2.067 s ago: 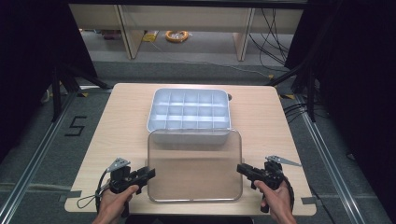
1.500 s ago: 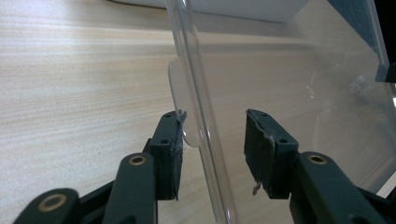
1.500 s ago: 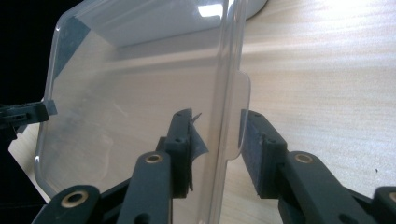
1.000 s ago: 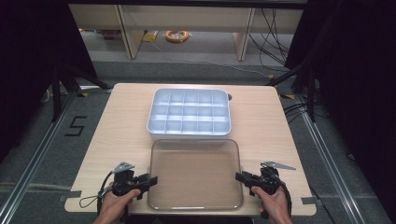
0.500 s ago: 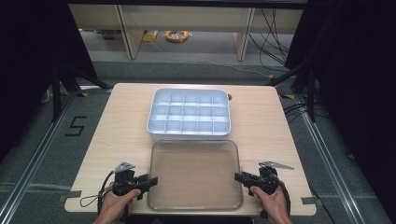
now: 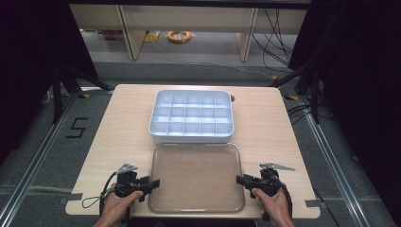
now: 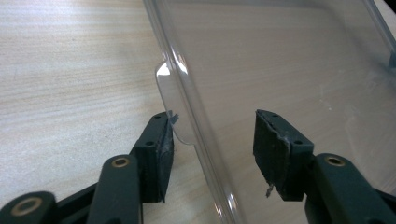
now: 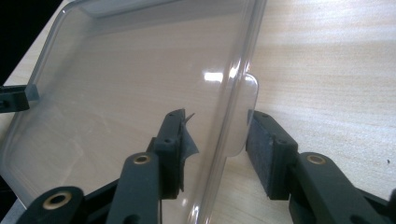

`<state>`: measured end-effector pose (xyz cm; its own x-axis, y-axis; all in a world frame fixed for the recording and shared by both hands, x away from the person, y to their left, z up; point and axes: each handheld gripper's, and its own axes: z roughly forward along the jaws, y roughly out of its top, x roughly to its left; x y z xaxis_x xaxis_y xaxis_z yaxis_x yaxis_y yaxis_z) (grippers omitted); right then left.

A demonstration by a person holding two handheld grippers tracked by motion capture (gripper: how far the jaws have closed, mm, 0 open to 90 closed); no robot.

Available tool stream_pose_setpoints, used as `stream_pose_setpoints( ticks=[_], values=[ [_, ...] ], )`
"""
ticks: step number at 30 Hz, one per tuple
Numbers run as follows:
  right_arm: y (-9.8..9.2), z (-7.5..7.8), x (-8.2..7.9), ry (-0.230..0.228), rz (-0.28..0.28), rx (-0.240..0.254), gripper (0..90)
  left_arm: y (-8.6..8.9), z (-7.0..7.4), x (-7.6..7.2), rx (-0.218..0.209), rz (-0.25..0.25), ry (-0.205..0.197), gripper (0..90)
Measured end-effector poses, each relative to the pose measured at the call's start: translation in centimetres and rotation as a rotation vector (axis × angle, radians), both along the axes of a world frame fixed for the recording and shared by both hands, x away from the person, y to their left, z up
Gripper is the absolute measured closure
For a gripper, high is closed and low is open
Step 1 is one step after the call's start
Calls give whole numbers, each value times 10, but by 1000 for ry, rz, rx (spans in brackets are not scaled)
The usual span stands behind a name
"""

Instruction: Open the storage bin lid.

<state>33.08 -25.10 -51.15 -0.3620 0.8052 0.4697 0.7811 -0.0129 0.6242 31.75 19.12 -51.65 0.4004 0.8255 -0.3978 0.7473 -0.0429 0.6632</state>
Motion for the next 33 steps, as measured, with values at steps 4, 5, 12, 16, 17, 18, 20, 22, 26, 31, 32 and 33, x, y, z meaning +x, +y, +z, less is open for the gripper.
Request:
stream_pose_setpoints(
  ticks=[4,5,12,16,17,18,20,22,26,31,32,33],
  values=[
    [3,-1,0,8,-5,-22,568,-1,0,1,8,8,-13,453],
    [3,-1,0,8,-5,-22,568,-2,1,1,16,3,-12,453],
    [6,-1,3,-3,-14,-43,504,-2,3,2,29,6,-5,335],
    [1,2,3,-16,-22,-29,496,2,7,2,30,33,-14,303],
    [1,3,3,-23,-34,-41,476,2,8,2,22,48,-28,304],
    [0,4,2,-17,-33,-37,457,4,9,3,22,45,-37,307],
    [1,8,-1,-41,-46,-33,442,6,11,3,22,49,-54,306],
    [2,14,-4,-40,-64,-15,430,10,16,3,31,34,-64,305],
    [-3,16,-1,-104,-40,-48,366,10,17,3,23,35,-74,292],
    [-2,22,-2,-128,-51,-31,325,9,18,4,24,-7,-82,274],
    [-5,25,-2,-150,-26,-54,318,9,19,4,28,-24,-84,262],
    [-5,25,-2,-167,-30,-36,311,9,19,4,20,-25,-88,260]
  ],
)
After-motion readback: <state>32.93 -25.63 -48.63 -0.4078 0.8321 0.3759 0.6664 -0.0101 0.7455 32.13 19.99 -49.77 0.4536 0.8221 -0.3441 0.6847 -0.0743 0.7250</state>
